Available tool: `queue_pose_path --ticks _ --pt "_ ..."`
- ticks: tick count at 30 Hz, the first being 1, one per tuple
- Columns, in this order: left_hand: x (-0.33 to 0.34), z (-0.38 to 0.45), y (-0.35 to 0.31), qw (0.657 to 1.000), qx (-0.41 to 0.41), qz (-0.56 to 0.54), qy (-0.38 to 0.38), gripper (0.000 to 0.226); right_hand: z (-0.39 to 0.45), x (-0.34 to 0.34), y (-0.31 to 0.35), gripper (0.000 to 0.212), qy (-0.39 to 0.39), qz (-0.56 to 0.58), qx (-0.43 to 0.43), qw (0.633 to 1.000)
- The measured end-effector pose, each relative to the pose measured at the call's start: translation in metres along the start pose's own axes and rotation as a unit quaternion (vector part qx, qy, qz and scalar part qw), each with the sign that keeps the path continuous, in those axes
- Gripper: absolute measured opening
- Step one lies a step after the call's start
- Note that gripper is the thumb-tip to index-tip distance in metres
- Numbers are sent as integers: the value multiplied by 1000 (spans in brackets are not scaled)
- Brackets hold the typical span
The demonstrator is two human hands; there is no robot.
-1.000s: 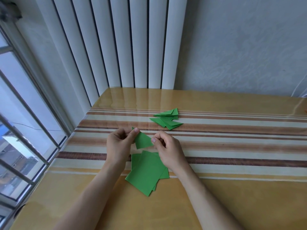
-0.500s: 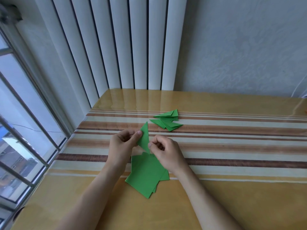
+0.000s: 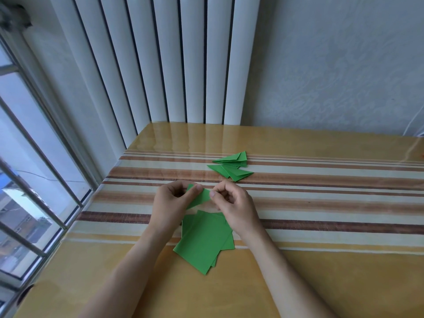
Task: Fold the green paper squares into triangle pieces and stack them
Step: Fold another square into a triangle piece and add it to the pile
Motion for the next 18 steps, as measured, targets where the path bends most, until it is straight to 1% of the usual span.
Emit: queue_pose_path --ticks 5,7,9,10,14,16,18 --pt "3 -1 -7 998 41 52 19 17 -3 6 -1 14 31 -55 -7 998" --pt "5 -1 -6 997 43 56 22 21 -3 6 1 15 31 -68 -21 997" --pt "4 1 -3 997 47 55 14 30 -2 6 4 16 26 -74 -31 996" --pt "5 1 -2 997 47 55 10 31 -2 5 4 16 24 -75 -32 996" --pt "-1 2 1 998 27 56 -29 25 -1 2 -1 14 6 -61 -8 998" --pt "-7 3 4 998 16 42 -51 27 0 -1 -4 13 -4 -52 0 999" --pt "-9 3 4 998 16 31 -56 29 0 -2 -5 14 0 -56 3 998"
Point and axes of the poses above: each hand's wrist, its own z-axis towards the middle knuckle, its own x-axis out of the palm, y = z × x, the point moved 9 cm from there along z, towards the middle knuckle, and after that the axes turned 15 degrees about z, right-handed, at the moved point
